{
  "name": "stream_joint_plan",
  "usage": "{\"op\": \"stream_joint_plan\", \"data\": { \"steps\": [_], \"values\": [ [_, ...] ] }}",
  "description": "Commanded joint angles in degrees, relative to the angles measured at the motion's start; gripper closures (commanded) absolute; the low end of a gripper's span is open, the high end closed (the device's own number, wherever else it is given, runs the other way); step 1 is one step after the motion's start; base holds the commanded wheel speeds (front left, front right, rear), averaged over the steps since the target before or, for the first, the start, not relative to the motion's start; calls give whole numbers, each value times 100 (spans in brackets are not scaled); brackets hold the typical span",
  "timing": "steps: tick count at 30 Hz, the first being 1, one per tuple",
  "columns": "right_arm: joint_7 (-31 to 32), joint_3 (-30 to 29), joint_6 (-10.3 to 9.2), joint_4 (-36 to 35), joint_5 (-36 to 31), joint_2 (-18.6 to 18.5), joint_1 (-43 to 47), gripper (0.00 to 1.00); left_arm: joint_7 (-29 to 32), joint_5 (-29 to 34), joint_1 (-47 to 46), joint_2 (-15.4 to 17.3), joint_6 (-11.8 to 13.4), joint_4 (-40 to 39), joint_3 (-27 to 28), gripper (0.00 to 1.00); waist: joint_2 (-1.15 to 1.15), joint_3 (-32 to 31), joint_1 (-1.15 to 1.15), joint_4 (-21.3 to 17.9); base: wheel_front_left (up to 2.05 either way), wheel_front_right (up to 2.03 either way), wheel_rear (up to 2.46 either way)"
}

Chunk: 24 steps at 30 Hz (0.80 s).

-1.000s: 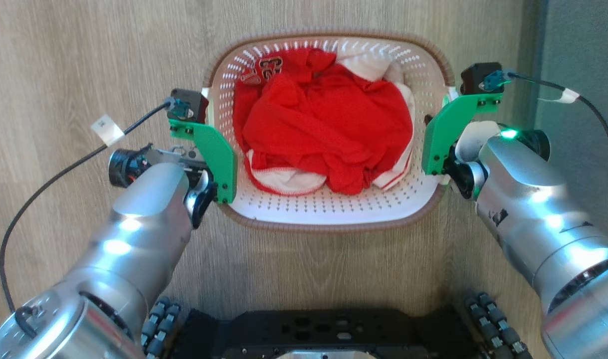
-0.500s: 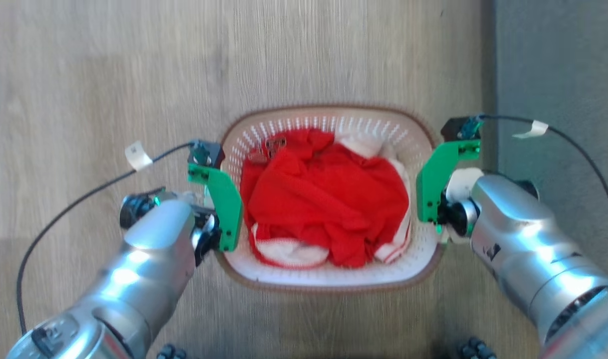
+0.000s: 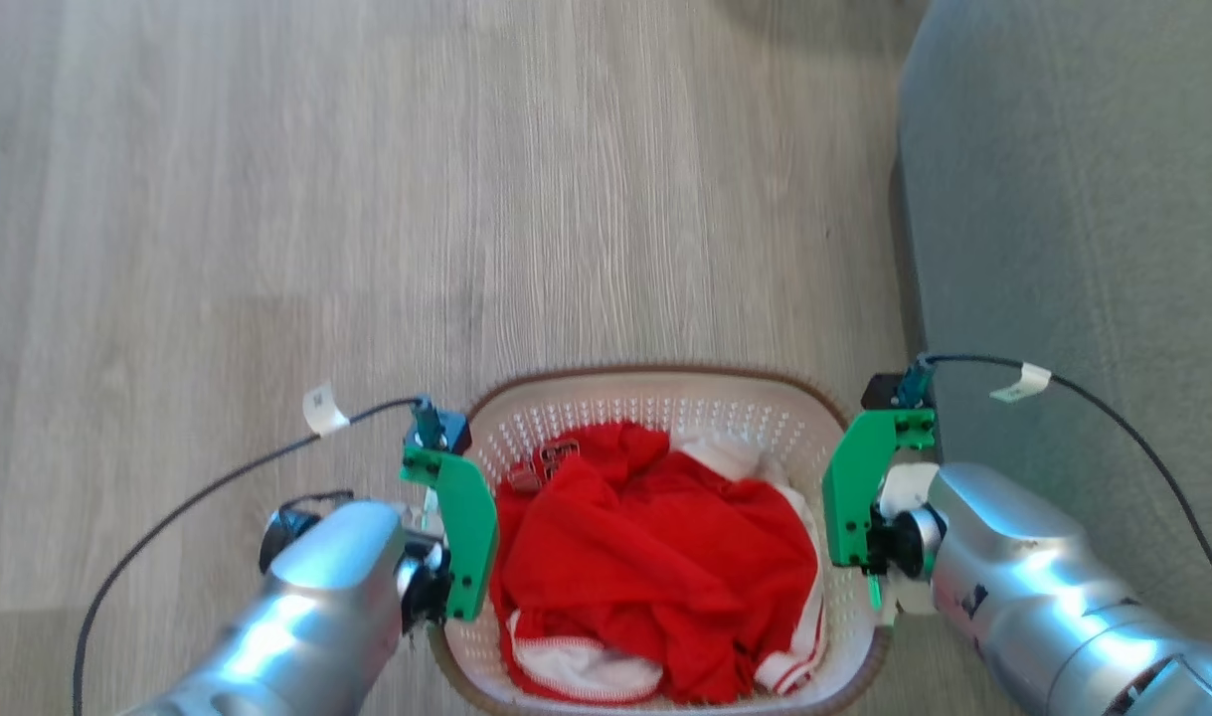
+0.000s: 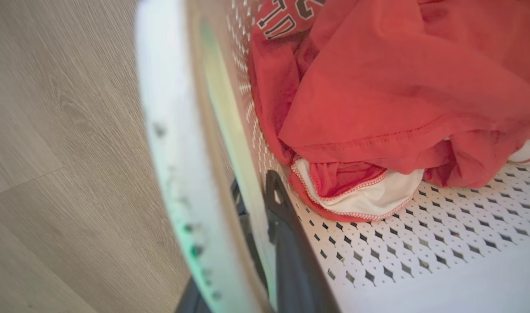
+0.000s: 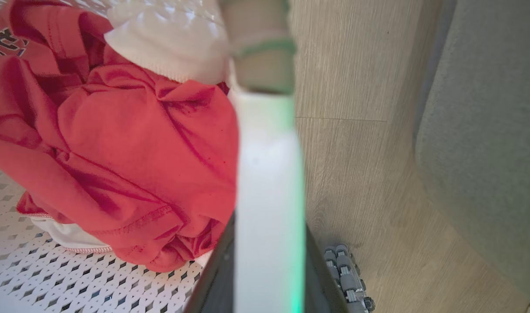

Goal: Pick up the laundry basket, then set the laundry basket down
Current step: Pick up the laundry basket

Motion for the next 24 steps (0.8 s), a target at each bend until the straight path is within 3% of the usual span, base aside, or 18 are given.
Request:
{"op": "stream_joint_plan", "data": {
  "steps": [1, 13, 24],
  "values": [
    [56, 156, 42, -115, -23, 67, 76, 100, 46, 46, -40, 129, -39, -105, -89, 100, 0, -385, 1, 30, 0, 0, 0],
    [269, 392, 42, -279, 199, 77, 484, 100, 591, -263, 444, 271, -40, -372, -293, 100, 0, -1235, 1, 86, 0, 0, 0],
    [178, 632, 42, -363, 368, 78, 695, 100, 389, -425, 559, 285, -40, -280, -341, 100, 0, -1667, 1, 159, 0, 0, 0]
  ]
}}
